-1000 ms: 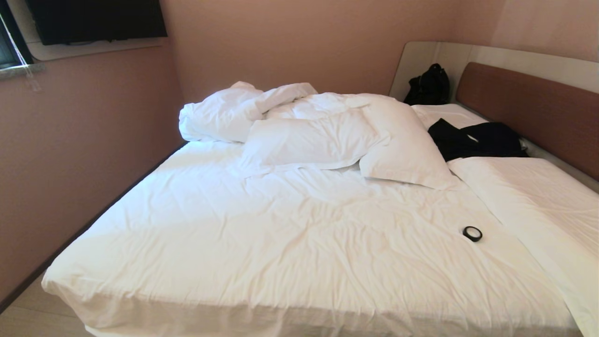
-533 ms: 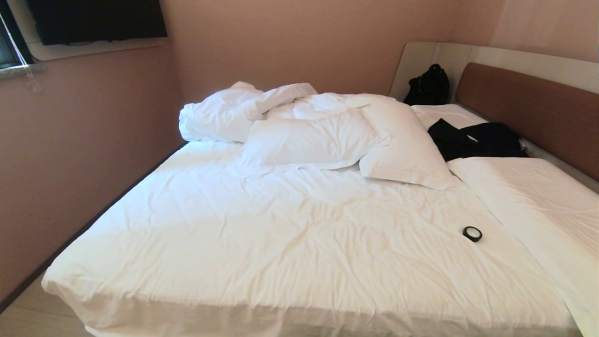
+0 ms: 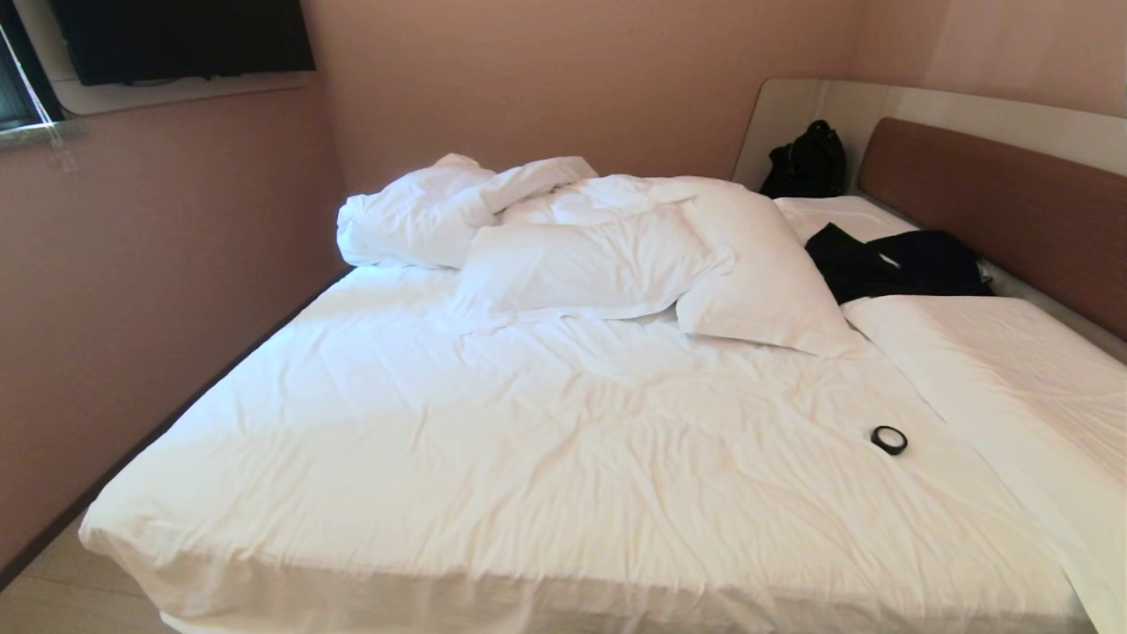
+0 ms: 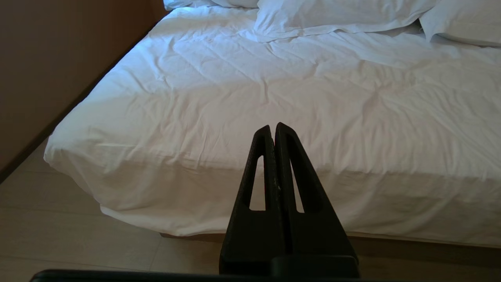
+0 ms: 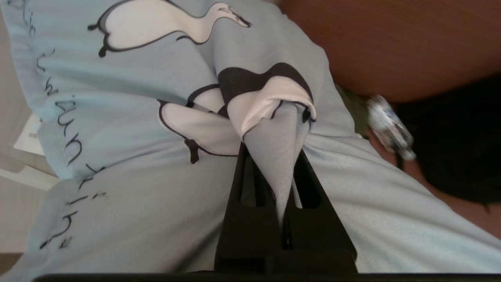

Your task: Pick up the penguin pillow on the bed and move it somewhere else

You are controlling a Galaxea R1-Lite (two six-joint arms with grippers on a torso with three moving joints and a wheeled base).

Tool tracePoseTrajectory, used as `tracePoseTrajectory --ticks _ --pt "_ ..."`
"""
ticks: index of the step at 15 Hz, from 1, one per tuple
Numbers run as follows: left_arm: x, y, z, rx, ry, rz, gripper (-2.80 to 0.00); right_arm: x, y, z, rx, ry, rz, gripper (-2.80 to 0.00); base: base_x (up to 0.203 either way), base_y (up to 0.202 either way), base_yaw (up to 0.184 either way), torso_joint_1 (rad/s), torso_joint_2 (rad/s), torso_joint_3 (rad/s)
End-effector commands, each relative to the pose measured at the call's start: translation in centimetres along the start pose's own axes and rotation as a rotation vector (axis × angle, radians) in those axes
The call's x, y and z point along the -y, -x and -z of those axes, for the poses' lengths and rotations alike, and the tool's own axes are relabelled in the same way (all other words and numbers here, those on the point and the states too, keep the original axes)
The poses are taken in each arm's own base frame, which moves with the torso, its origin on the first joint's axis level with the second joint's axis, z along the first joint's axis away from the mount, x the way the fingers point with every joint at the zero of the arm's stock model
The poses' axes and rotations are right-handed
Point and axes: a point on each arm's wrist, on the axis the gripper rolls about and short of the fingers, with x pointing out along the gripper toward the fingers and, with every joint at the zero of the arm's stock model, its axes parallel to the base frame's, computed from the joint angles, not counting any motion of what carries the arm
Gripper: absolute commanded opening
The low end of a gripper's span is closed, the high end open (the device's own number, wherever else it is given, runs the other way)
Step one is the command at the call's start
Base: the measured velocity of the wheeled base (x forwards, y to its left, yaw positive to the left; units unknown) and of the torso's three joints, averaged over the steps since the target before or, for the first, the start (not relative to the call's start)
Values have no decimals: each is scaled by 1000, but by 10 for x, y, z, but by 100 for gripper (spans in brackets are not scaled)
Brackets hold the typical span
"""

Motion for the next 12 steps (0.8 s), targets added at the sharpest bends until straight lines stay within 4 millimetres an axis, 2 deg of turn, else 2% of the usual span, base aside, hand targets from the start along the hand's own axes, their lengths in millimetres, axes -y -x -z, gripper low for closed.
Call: tracePoseTrajectory --ticks 1,5,12 --pt "0 0 0 -1 0 0 -280 6 -35 12 -48 -11 -25 -280 0 0 0 0 0 0" --pt "0 0 0 -1 0 -2 -280 23 -52 17 -57 -29 10 -280 0 0 0 0 0 0" --pt "0 0 0 -1 0 0 -280 31 -72 31 -62 -19 31 -280 0 0 0 0 0 0"
